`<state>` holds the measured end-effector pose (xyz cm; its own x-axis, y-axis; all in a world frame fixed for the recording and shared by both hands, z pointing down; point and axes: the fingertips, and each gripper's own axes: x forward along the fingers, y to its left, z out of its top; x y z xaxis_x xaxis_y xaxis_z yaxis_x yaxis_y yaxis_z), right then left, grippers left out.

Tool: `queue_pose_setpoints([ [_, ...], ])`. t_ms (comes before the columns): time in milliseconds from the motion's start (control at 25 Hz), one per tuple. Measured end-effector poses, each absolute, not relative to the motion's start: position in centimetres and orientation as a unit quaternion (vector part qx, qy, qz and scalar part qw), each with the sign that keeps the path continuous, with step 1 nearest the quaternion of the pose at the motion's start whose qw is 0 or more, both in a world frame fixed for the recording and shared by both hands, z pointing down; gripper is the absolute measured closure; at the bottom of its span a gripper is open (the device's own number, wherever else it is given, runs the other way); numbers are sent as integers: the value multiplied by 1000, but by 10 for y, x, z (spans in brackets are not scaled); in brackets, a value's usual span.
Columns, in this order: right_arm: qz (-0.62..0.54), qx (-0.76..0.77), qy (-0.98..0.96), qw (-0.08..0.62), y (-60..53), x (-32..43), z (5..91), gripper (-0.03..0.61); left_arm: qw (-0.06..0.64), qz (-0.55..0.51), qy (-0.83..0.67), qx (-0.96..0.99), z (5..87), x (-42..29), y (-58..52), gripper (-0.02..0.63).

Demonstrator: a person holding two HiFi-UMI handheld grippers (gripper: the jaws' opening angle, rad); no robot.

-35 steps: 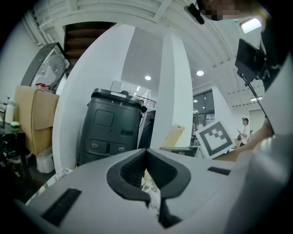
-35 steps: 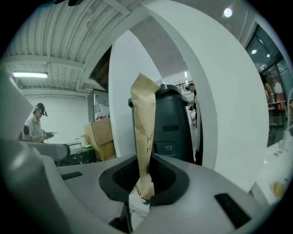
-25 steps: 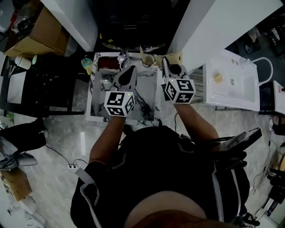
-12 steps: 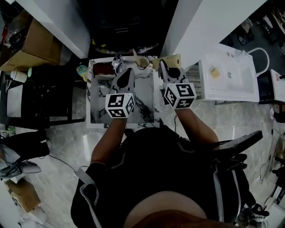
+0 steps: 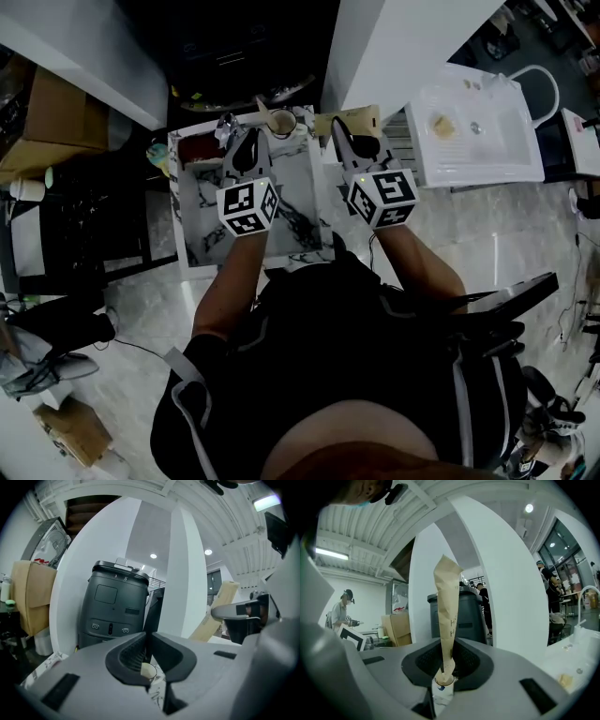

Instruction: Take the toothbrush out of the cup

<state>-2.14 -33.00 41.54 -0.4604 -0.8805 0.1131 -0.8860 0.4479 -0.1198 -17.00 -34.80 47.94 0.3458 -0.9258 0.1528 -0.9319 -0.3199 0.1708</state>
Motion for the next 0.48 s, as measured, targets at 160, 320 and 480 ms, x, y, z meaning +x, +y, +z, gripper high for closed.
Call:
queue_pose_setpoints([
  [160, 80, 523, -848, 17, -327, -11, 417, 520, 125, 15, -584, 802, 495, -171, -363, 517],
  [320, 79, 533, -842, 14, -325, 3, 418, 520, 141, 22, -580, 802, 512, -163, -380, 451],
  [480, 85, 538, -839, 14, -322, 8, 421, 520, 150, 30, -580, 800, 529, -159, -394, 445],
])
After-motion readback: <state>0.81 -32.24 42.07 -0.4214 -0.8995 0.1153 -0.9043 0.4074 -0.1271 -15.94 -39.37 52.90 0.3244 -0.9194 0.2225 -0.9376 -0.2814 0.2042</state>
